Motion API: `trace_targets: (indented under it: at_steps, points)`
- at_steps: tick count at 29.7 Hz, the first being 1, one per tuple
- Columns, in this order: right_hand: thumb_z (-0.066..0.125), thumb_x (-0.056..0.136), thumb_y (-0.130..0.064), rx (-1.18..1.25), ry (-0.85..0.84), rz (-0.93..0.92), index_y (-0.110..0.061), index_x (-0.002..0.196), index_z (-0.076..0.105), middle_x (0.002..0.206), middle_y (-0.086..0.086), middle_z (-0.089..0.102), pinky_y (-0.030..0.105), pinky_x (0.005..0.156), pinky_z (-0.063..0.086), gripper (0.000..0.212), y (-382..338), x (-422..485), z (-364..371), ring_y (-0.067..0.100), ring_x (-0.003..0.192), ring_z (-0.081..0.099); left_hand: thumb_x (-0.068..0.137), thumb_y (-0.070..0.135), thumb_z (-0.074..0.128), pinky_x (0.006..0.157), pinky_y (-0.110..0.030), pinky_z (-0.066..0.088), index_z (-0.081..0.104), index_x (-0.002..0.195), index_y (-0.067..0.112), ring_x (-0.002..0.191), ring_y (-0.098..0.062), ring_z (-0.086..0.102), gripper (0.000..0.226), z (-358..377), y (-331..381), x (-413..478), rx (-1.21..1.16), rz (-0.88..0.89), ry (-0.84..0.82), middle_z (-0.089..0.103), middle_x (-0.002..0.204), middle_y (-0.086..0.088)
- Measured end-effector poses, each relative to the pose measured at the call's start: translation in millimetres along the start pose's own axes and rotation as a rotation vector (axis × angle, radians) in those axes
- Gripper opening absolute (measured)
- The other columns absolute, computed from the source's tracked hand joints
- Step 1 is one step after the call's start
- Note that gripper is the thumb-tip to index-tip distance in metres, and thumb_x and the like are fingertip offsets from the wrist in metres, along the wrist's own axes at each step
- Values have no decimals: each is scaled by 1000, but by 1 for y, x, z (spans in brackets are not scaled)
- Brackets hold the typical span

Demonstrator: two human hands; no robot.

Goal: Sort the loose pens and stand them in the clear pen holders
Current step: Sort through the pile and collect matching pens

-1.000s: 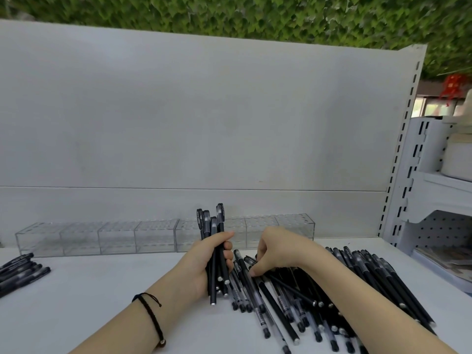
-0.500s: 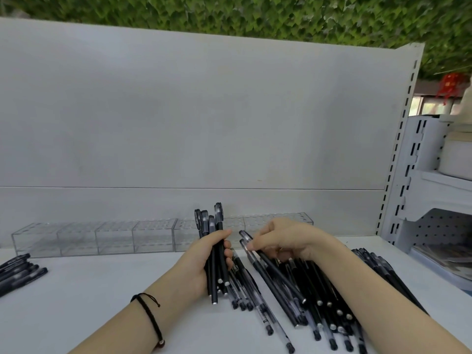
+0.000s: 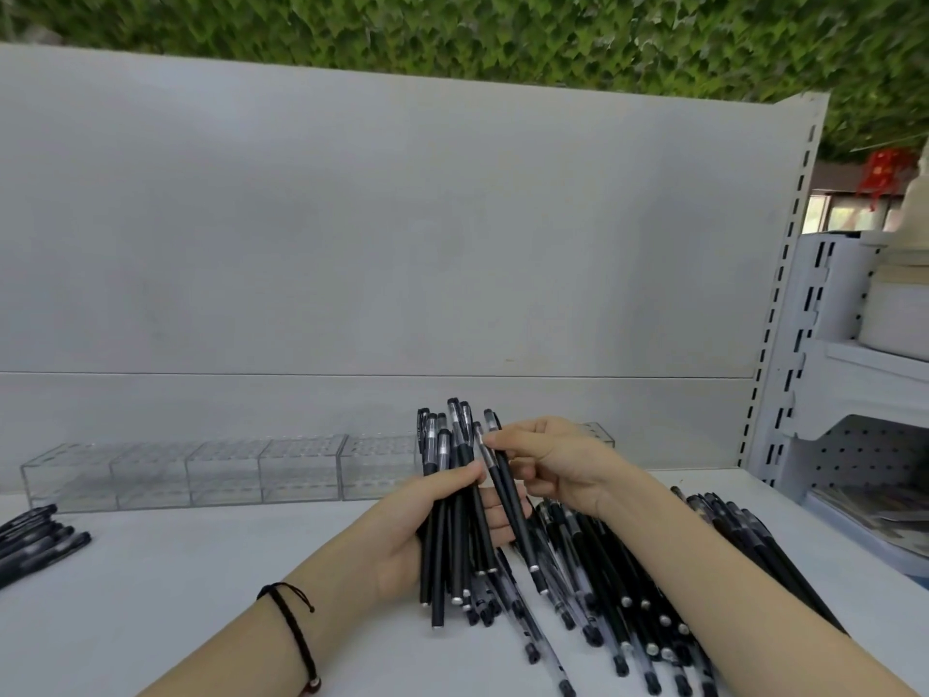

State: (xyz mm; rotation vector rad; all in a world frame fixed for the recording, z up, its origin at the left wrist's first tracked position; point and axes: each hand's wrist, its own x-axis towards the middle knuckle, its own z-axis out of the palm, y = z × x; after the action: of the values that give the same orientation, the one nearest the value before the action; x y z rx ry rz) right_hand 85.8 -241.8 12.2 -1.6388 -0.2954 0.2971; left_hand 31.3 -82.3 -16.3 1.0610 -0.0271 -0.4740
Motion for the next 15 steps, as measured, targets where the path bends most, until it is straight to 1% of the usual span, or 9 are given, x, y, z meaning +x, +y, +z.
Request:
trace_targets:
  at_steps: [2, 4, 5, 7, 9, 13, 15]
  points:
    - [70, 86, -16, -12, 8, -20, -12, 76, 66, 51, -8, 57, 15, 36, 21, 12, 1, 0, 3, 3, 41, 37, 82, 25, 62, 75, -34, 60, 76, 98, 0, 91, -25, 73, 32, -1, 0, 0, 44, 15, 5, 72, 108, -19]
    - [72, 84, -18, -41, 38, -61, -10, 84, 66, 55, -8, 57, 14, 35, 23, 10, 2, 1, 6, 3, 41, 38, 80, 25, 64, 69, -33, 60, 78, 91, 2, 84, -23, 73, 30, -1, 0, -2, 60, 24, 32, 73, 102, -17]
    - [74, 83, -20, -51, 53, -80, -11, 84, 67, 58, -7, 57, 15, 35, 23, 11, 2, 1, 6, 4, 42, 38, 78, 25, 66, 66, -32, 59, 78, 93, 1, 82, -23, 73, 31, -1, 0, -2, 67, 32, 47, 74, 99, -17]
    - [75, 82, -21, -51, 59, -111, -13, 79, 66, 57, -8, 55, 15, 35, 24, 12, 2, 0, 9, 4, 43, 38, 75, 24, 70, 62, -31, 58, 74, 102, -1, 79, -22, 73, 37, -3, 0, 0, 85, 60, 76, 74, 96, -15]
    - [74, 83, -21, -66, 54, -141, -12, 77, 64, 53, -10, 53, 16, 37, 23, 14, 1, -3, 11, 4, 42, 37, 74, 21, 73, 63, -32, 59, 70, 104, 0, 78, -20, 73, 37, -3, -1, 0, 89, 83, 95, 74, 96, -13]
    - [74, 83, -24, -126, 56, -181, -14, 77, 61, 48, -13, 51, 17, 40, 25, 18, -2, -8, 13, 6, 44, 35, 71, 19, 77, 68, -32, 59, 72, 88, 2, 69, -18, 69, 25, -4, 0, -1, 111, 85, 65, 71, 81, -9]
    - [74, 83, -24, -147, 59, -219, -13, 79, 62, 50, -13, 51, 17, 42, 26, 17, -4, -9, 14, 6, 45, 36, 71, 19, 77, 66, -31, 58, 70, 83, 4, 65, -17, 67, 20, -5, 0, -1, 142, 100, 46, 68, 76, -8]
